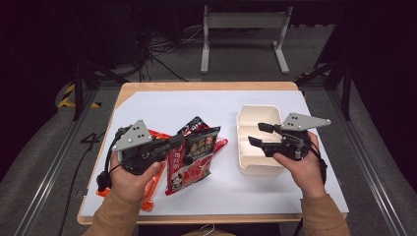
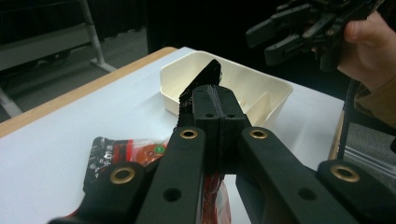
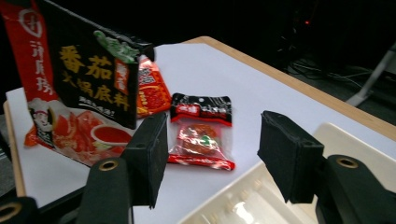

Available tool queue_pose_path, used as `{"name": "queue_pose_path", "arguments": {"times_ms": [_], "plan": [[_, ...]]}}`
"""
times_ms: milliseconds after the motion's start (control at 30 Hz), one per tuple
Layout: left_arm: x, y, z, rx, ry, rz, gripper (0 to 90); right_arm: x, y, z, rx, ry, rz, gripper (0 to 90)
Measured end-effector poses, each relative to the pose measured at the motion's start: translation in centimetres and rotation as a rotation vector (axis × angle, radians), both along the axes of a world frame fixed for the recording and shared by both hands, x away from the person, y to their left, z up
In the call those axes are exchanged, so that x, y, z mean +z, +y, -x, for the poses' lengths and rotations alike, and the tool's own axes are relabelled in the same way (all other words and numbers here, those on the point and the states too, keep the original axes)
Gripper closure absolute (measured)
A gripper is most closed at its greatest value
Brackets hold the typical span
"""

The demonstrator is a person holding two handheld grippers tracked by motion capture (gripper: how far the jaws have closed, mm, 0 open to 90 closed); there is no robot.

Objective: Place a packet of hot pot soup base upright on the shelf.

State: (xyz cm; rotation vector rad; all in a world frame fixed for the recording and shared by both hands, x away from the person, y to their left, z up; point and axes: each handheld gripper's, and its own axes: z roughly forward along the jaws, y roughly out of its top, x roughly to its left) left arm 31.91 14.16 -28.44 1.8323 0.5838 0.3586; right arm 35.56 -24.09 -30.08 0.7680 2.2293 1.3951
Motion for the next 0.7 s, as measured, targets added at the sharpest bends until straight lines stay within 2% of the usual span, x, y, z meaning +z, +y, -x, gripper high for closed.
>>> {"name": "queue_pose_path", "arguments": {"times_ms": [167,300,533,700], "plan": [[0.3,-0.3,0.0,-0.017,-0.009,0.003,90.0,0.2,1.2,0.2,0.051,0.001,-0.003,40.9],[0.5,-0.7,0.0,-0.035,-0.011,0.011,90.0,0.3,2.5,0.2,0.118,0.004,-0.017,38.0],[0.5,-1.4,0.1,-0.061,-0.018,0.010,90.0,0.3,4.4,-0.3,0.181,0.008,-0.019,33.9],[0.5,-1.6,0.2,-0.083,-0.025,0.003,90.0,0.3,5.5,-0.7,0.216,0.006,-0.002,32.1]]}}
